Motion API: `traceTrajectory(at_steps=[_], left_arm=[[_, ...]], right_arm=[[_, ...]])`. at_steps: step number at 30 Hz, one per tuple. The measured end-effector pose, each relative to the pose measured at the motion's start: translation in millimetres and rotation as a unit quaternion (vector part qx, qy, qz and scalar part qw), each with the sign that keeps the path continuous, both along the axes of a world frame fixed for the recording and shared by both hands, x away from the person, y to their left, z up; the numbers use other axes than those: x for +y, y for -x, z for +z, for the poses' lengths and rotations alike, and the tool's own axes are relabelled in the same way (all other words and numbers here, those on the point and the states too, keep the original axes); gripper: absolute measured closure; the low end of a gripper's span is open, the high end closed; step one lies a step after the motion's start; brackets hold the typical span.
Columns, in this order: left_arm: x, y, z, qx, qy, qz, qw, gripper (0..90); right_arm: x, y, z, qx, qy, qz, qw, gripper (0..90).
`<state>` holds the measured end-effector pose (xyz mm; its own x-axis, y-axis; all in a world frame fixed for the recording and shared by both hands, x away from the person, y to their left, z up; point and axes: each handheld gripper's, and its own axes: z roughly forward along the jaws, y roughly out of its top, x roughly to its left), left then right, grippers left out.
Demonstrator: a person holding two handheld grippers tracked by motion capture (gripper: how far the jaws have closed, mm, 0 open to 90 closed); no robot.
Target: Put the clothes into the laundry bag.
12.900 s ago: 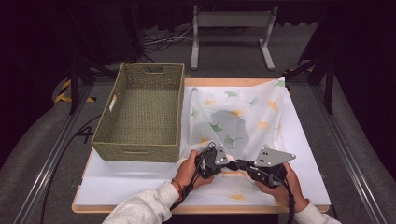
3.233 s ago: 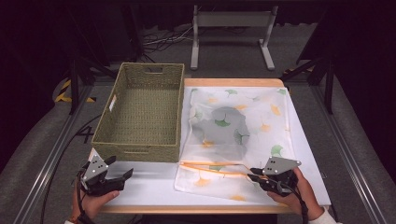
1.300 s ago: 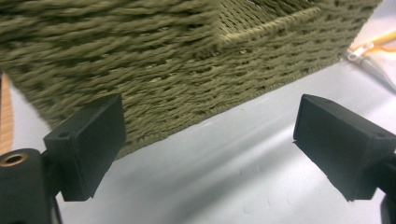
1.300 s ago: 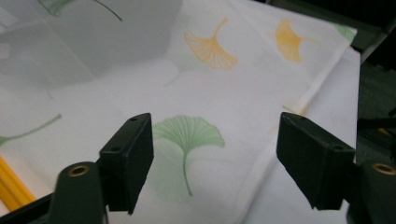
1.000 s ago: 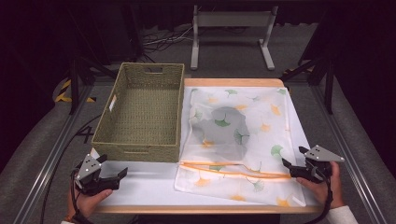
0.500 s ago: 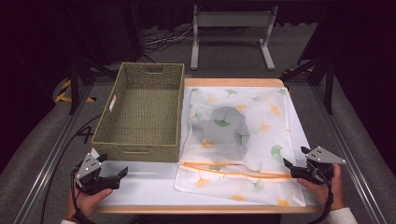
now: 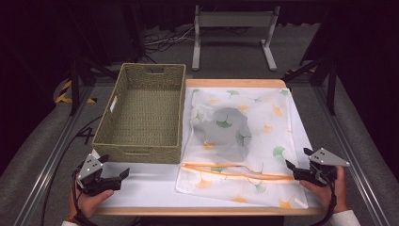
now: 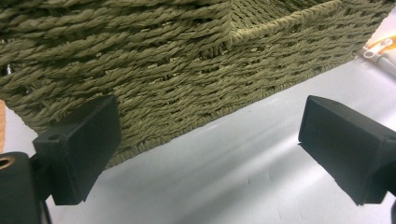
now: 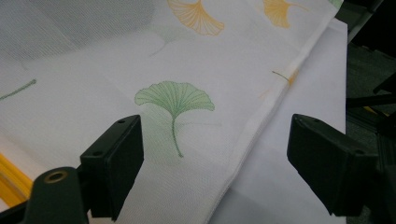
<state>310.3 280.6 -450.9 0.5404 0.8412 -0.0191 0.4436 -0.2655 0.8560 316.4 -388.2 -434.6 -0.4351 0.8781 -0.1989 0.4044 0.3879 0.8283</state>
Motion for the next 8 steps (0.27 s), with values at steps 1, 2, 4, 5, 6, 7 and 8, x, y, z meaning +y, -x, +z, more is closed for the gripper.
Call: traceTrajectory(at_steps=[1,2,4,5,6,7,8], left_arm=[[-0.2,-0.4,-0.1,0.001,0.0,0.0,1.0,6.3],[-0.4,-0.7,-0.1,0.001,0.0,-0.001,1.0,6.3],[-0.9,-1.0,0.0,0.001,0.001,-0.001,1.0,6.0],[-1.1,-1.0,0.0,0.001,0.001,-0.002,1.0,6.0],[-1.4,-1.1,-0.1,0.002,0.001,-0.002,1.0,6.0],[-1.7,-1.3,-0.2,0.003,0.0,-0.001,1.0,5.8],[-1.9,-1.6,-0.2,0.004,0.0,-0.001,1.0,5.8]], right_arm=[[-0.4,0.2,0.3,-0.001,-0.001,-0.001,1.0,19.5],[-1.3,0.5,0.5,-0.001,-0.003,-0.003,1.0,19.5],[-2.6,0.9,0.9,-0.002,-0.007,-0.004,1.0,19.5],[-2.9,1.1,1.0,-0.003,-0.008,-0.004,1.0,19.5],[-3.0,1.2,1.2,-0.003,-0.008,-0.005,1.0,19.5],[-3.0,1.4,1.4,-0.004,-0.009,-0.004,0.9999,19.5],[-2.8,1.4,1.6,-0.005,-0.009,-0.003,0.9999,19.5]])
